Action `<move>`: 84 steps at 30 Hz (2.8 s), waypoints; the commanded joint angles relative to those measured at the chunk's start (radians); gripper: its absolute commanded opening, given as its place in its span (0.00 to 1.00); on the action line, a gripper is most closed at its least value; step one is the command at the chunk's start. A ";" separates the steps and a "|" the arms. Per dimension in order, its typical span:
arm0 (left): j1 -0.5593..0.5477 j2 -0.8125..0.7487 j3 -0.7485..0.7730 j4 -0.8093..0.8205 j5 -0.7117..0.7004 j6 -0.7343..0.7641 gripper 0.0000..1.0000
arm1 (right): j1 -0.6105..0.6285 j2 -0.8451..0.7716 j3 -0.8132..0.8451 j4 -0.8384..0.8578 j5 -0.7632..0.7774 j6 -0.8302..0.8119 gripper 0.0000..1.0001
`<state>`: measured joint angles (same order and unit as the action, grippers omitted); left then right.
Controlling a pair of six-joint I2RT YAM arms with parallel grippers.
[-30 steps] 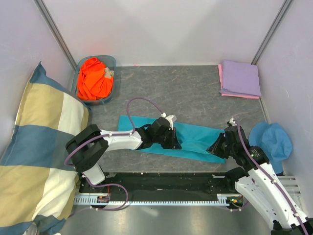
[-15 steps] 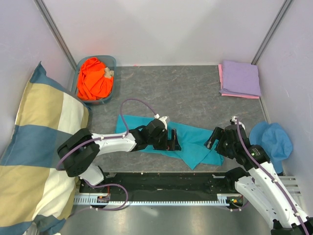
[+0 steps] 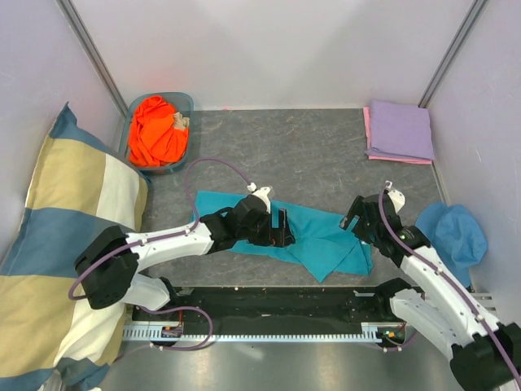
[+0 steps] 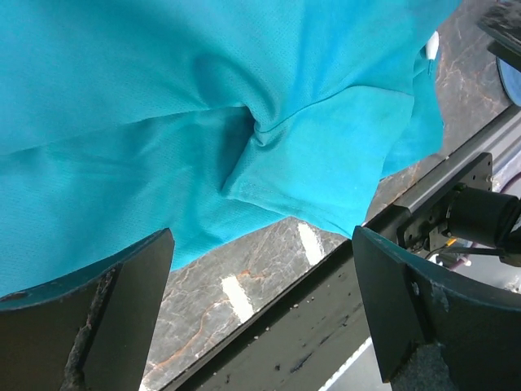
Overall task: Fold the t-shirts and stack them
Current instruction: Fold the other side of the tshirt into a rectangle
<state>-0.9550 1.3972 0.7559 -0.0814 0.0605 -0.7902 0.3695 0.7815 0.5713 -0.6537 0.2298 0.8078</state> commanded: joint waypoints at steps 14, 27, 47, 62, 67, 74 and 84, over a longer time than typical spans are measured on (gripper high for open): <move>0.001 0.078 -0.104 0.022 -0.114 0.057 0.98 | -0.003 0.220 0.053 0.160 0.186 -0.002 0.87; 0.001 0.105 -0.122 0.034 -0.114 0.054 0.98 | -0.061 0.331 0.064 0.197 0.200 -0.051 0.71; 0.002 0.080 -0.148 0.015 -0.131 0.045 0.98 | -0.110 0.398 0.026 0.270 0.126 -0.067 0.23; 0.002 0.063 -0.168 -0.017 -0.157 0.045 0.98 | -0.122 0.374 0.030 0.270 0.187 -0.039 0.00; 0.002 0.042 -0.188 -0.027 -0.166 0.040 0.98 | -0.133 0.406 0.061 0.269 0.197 -0.048 0.00; 0.002 0.037 -0.205 -0.027 -0.169 0.029 0.98 | -0.147 0.436 0.094 0.270 0.215 -0.070 0.00; 0.002 0.042 -0.216 -0.029 -0.179 0.031 0.98 | -0.181 0.513 0.145 0.295 0.217 -0.116 0.00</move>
<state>-0.9550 1.4151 0.5945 0.0196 -0.0734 -0.7673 0.2020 1.2613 0.6659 -0.3950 0.4149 0.7231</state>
